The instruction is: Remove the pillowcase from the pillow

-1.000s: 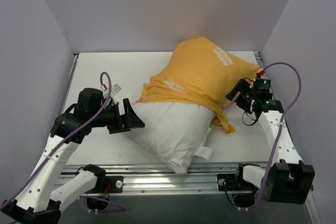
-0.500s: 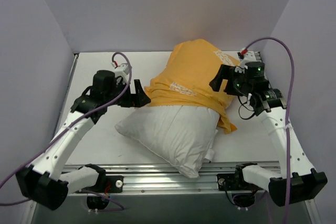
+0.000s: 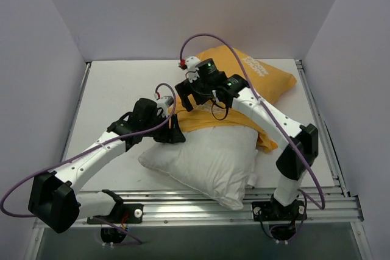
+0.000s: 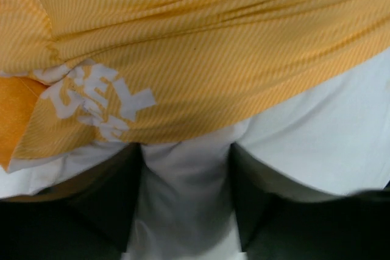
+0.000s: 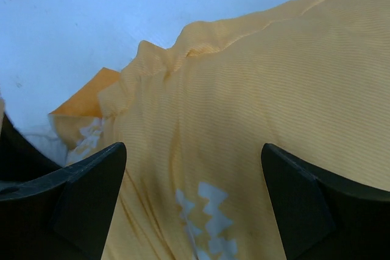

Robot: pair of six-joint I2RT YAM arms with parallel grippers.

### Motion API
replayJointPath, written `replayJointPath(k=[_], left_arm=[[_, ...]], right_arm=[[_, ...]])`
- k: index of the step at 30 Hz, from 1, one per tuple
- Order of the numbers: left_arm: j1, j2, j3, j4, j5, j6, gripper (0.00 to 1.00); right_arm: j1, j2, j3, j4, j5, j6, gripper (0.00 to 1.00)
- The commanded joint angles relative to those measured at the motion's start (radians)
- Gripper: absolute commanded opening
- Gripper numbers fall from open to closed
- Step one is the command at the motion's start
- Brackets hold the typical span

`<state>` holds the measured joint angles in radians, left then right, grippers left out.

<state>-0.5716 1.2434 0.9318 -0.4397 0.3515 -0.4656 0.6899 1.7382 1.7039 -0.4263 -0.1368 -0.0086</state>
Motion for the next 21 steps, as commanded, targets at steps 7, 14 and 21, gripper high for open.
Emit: replayJointPath(k=[7, 14, 21], left_arm=[[-0.011, -0.009, -0.085, 0.058, -0.046, -0.071, 0.02], [-0.005, -0.131, 0.115, -0.175, -0.161, -0.050, 0.02], [0.007, -0.324, 0.313, -0.430, -0.272, -0.067, 0.02]], right_arm=[[0.050, 0.193, 0.040, -0.164, 0.179, -0.186, 0.76], [-0.157, 0.187, 0.034, -0.115, 0.466, -0.140, 0.00], [-0.529, 0.271, 0.265, -0.175, 0.670, 0.008, 0.00]])
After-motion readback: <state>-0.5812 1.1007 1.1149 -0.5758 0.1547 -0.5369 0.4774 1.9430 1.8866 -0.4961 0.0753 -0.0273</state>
